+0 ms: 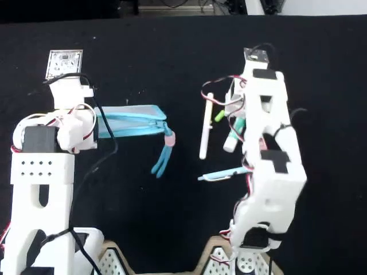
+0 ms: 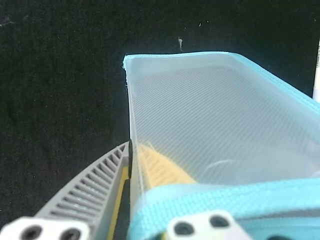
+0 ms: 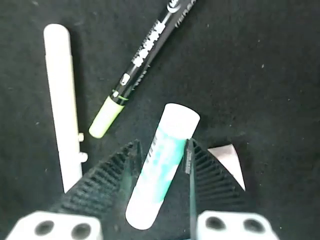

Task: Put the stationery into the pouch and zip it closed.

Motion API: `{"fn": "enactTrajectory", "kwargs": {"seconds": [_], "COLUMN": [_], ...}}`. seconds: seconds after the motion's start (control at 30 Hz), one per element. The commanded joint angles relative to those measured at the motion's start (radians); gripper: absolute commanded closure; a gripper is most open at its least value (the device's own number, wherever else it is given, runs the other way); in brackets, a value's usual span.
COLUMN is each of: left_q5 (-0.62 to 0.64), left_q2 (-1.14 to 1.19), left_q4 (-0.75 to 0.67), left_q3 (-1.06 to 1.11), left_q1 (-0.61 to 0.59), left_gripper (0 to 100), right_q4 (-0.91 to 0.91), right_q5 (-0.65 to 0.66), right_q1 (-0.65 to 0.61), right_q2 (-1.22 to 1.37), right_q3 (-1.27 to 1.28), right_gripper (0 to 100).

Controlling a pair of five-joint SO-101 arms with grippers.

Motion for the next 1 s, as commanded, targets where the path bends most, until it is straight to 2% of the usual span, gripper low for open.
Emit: {"fn": "enactTrajectory", "kwargs": {"seconds": [0.0, 0.33, 0.43, 0.63, 0.8, 0.97], "left_q5": [0.006, 0.006, 0.006, 0.008, 0.054, 0.061], "left_q2": [0.014, 0.014, 0.014, 0.014, 0.014, 0.014], "left_q4": [-0.023, -0.018, -0.018, -0.021, -0.025, -0.023], "left_q3": [0.044, 0.045, 0.050, 0.061, 0.059, 0.061], "left_q1": [0.008, 0.008, 0.008, 0.008, 0.008, 0.008], "left_gripper": [97, 97, 97, 97, 97, 97], "right_q4": [0.091, 0.187, 0.218, 0.367, 0.485, 0.470], "right_q5": [-0.025, -0.014, 0.058, 0.144, 0.163, 0.252], "right_q1": [0.014, 0.014, 0.018, 0.023, 0.034, 0.176], "right_q2": [0.090, 0.274, 0.275, 0.272, 0.157, -0.113], "right_q3": [-0.216, -0.418, -0.464, -0.564, -0.564, -0.357], "right_gripper": [86.0, 88.6, 99.2, 98.8, 98.8, 98.8]}}
